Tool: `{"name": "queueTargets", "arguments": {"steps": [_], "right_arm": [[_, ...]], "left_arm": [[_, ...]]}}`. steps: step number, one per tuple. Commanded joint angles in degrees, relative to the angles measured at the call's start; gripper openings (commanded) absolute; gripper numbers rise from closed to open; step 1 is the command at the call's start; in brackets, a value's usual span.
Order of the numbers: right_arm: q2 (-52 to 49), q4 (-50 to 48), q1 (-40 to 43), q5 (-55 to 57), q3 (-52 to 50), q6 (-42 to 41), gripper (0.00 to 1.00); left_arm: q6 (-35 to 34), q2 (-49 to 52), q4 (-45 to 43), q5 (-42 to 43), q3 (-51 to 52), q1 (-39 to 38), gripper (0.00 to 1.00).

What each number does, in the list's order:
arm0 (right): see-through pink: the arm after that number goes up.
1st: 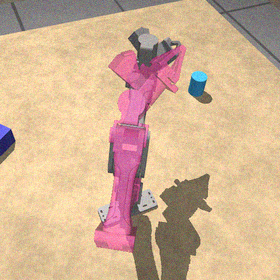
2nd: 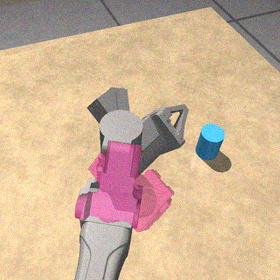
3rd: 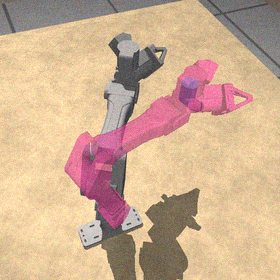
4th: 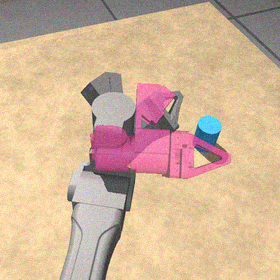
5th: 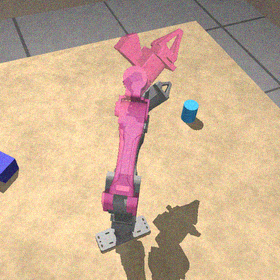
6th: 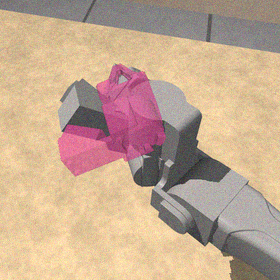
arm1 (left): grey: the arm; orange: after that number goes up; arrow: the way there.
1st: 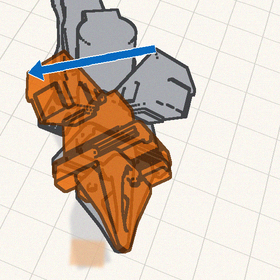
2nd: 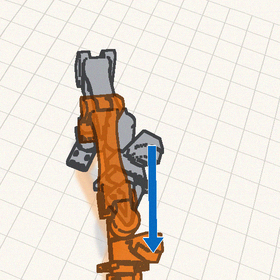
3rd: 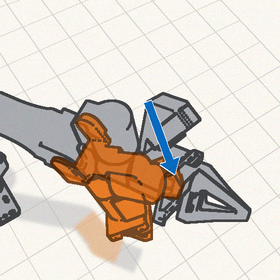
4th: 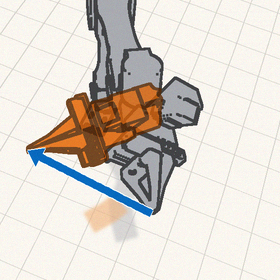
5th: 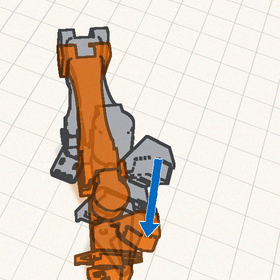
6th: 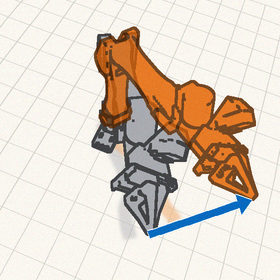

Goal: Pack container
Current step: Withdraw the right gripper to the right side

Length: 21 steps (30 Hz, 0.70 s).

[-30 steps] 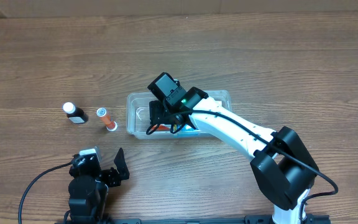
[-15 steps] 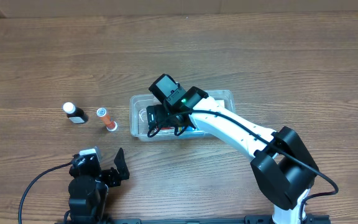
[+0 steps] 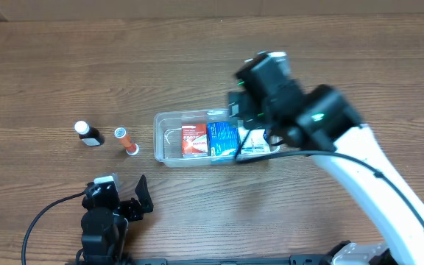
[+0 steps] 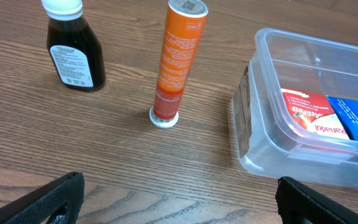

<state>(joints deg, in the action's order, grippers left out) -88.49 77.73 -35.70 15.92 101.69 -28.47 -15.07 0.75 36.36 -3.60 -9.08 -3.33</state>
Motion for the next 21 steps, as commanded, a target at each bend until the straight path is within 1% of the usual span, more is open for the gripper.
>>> {"name": "queueTargets", "arguments": {"steps": [1,3,5,7,8,9,12,14,17,21], "right_arm": [[2.14,3.32,9.25,1.36,0.92,-1.79,1.0],[2.12,5.44,16.2,1.2,0.87,-1.68,1.0],[2.01,5.05,24.09,1.18,0.66,-1.49,1.0],[1.79,4.39,29.77,0.9,0.66,-0.37,1.0],[1.68,3.8,32.48,-0.48,0.66,2.95,1.0],[1.46,3.21,35.43,-3.1,0.66,8.35,1.0],[0.85,3.54,41.68,-5.53,0.66,17.31,1.0],[-0.07,3.89,44.19,-5.64,0.66,19.98,1.0],[-1.27,4.0,45.97,-7.08,0.66,19.96,1.0],[-1.66,3.39,46.01,-7.45,0.66,19.93,1.0]], "left_arm": [[-0.79,-0.48,-0.22,0.26,0.24,0.42,1.0],[-0.79,-0.48,-0.22,0.26,0.24,0.42,1.0],[-0.79,-0.48,-0.22,0.26,0.24,0.42,1.0],[-0.79,-0.5,-0.22,0.26,0.24,0.42,1.0],[-0.79,-0.5,-0.22,0.26,0.24,0.42,1.0],[-0.79,-0.48,-0.22,0.26,0.24,0.42,1.0],[-0.79,-0.48,-0.2,0.26,0.24,0.42,1.0],[-0.79,-0.48,-0.22,0.26,0.24,0.42,1.0],[-0.79,-0.48,-0.22,0.26,0.24,0.42,1.0],[-0.79,-0.5,-0.22,0.26,0.24,0.42,1.0]]}}
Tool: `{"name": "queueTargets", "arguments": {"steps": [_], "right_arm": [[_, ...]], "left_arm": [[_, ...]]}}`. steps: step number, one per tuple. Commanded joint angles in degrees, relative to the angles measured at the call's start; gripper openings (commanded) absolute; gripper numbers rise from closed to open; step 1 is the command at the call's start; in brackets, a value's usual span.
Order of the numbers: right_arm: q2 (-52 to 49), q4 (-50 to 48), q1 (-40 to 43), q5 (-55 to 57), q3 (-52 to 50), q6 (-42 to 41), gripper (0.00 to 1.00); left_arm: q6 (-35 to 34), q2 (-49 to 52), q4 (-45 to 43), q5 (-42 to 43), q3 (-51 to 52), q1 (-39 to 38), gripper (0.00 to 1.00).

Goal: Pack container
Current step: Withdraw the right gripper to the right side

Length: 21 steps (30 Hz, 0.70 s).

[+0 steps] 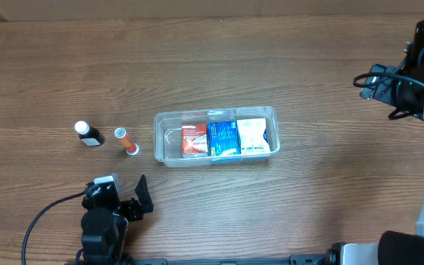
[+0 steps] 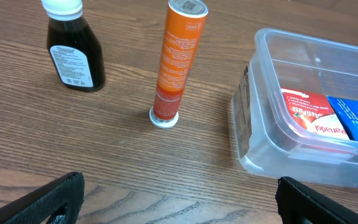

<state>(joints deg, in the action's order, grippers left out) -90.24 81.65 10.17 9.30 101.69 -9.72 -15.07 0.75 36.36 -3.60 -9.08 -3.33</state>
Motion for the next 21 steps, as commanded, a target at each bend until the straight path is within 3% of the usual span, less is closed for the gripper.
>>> {"name": "queueTargets", "arguments": {"steps": [1,21], "right_arm": [[0.09,-0.7,0.13,-0.85,0.66,1.18,1.0],[0.09,-0.76,0.13,-1.9,0.66,0.98,1.0]], "left_arm": [[-0.79,-0.48,-0.22,0.26,0.24,0.42,1.0],[-0.79,-0.48,-0.22,0.26,0.24,0.42,1.0]]}}
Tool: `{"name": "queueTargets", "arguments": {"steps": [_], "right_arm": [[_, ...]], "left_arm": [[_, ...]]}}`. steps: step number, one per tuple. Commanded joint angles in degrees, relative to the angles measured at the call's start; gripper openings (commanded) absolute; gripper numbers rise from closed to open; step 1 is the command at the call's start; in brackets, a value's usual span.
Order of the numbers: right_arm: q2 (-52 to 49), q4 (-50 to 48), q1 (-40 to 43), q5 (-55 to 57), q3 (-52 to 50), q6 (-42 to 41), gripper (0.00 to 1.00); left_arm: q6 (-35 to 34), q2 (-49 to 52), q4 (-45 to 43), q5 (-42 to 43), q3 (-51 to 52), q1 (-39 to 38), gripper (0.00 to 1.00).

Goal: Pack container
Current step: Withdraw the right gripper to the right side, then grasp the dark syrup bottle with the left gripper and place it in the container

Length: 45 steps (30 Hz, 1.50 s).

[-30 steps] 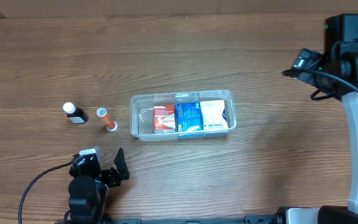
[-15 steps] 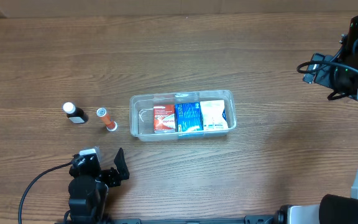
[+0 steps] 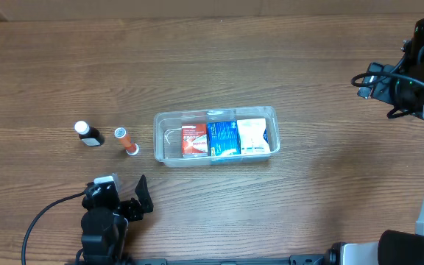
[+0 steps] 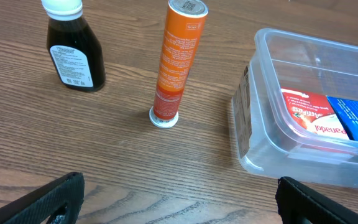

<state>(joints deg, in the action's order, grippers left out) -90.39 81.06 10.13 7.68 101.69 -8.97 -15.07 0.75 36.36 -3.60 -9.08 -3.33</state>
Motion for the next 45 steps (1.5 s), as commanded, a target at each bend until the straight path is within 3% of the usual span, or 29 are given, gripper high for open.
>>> {"name": "queueTargets", "arguments": {"steps": [1,21,28,31,34,40,45], "right_arm": [[0.24,-0.17,0.17,-0.28,0.66,0.24,1.0],[0.24,-0.17,0.17,-0.28,0.66,0.24,1.0],[0.24,-0.17,0.17,-0.28,0.66,0.24,1.0],[0.24,-0.17,0.17,-0.28,0.66,0.24,1.0],[0.24,-0.17,0.17,-0.28,0.66,0.24,1.0],[0.24,-0.17,0.17,-0.28,0.66,0.24,1.0],[0.24,-0.17,0.17,-0.28,0.66,0.24,1.0]], "left_arm": [[-0.79,-0.5,-0.22,0.26,0.24,0.42,1.0],[-0.9,-0.5,-0.31,0.48,0.24,0.42,1.0],[-10.29,-0.48,-0.9,5.57,-0.15,0.42,1.0],[-7.85,-0.44,-1.03,4.92,-7.04,0.42,1.0],[-4.11,2.69,0.63,-4.28,-19.65,0.42,1.0],[-3.52,28.96,12.2,-21.2,-48.3,0.42,1.0],[2.69,50.95,17.77,-23.12,-63.43,0.44,1.0]]}}
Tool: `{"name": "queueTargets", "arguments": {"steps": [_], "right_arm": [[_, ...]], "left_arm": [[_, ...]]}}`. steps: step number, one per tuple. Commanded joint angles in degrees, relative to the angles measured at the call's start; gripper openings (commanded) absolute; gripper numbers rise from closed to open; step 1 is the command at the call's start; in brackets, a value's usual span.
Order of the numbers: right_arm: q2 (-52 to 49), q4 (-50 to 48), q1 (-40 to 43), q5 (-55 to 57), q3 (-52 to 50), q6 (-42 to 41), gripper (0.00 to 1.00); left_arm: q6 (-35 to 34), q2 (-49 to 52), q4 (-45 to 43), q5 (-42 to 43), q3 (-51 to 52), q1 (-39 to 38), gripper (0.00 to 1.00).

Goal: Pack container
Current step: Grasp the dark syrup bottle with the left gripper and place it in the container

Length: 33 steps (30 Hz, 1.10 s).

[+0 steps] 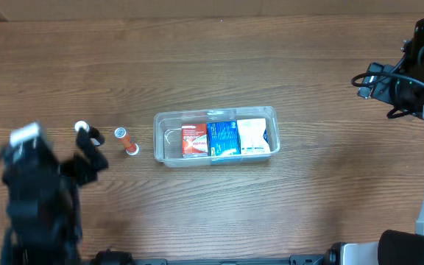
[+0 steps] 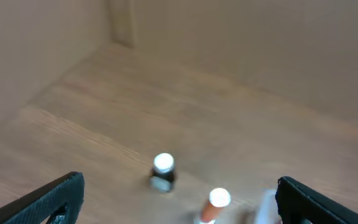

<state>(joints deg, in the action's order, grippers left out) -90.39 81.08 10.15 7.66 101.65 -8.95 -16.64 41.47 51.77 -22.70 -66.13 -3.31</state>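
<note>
A clear plastic container (image 1: 160, 151) lies mid-table and holds a red box (image 1: 193, 140), a blue box (image 1: 223, 138) and a white box (image 1: 253, 137) side by side. Left of it stand an orange tube (image 1: 126, 141) and a dark bottle with a white cap (image 1: 81, 126). My left gripper (image 1: 93, 152) is blurred, raised at the left, open and holding nothing, just in front of the bottle. The left wrist view looks down on the bottle (image 2: 163, 173) and the tube (image 2: 215, 202) between the wide-apart fingers (image 2: 50, 200). My right arm (image 1: 407, 81) is at the far right edge.
The wooden table (image 1: 308, 206) runs to a pale wall (image 2: 241, 43) at the back. The right arm's white link hangs along the right edge with cables at its wrist.
My left arm has left its low spot at the table's front edge and is now raised further left, near the bottle. Its wrist view shows bottle and tube from above. The right arm is unchanged.
At first my right arm was over the container's right end by the white box, with the left gripper resting open at the front edge. Then the right arm was back at the far right and the white box lay in the container. Now the left arm is raised.
</note>
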Motion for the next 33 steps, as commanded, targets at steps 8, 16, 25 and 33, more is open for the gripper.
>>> {"name": "queueTargets", "arguments": {"steps": [8,16,25,33], "right_arm": [[0.24,-0.2,0.15,-0.26,0.7,0.22,1.0],[0.24,-0.2,0.15,-0.26,0.7,0.22,1.0],[0.24,-0.2,0.15,-0.26,0.7,0.22,1.0],[0.24,-0.2,0.15,-0.26,0.7,0.22,1.0]], "left_arm": [[4.24,36.41,9.94,9.35,-16.81,14.69,1.0],[4.7,50.27,10.62,9.27,-16.74,15.98,1.0],[11.39,60.59,8.61,22.05,-16.74,22.58,0.84],[13.7,64.26,6.54,24.26,-16.74,22.4,0.72]]}}
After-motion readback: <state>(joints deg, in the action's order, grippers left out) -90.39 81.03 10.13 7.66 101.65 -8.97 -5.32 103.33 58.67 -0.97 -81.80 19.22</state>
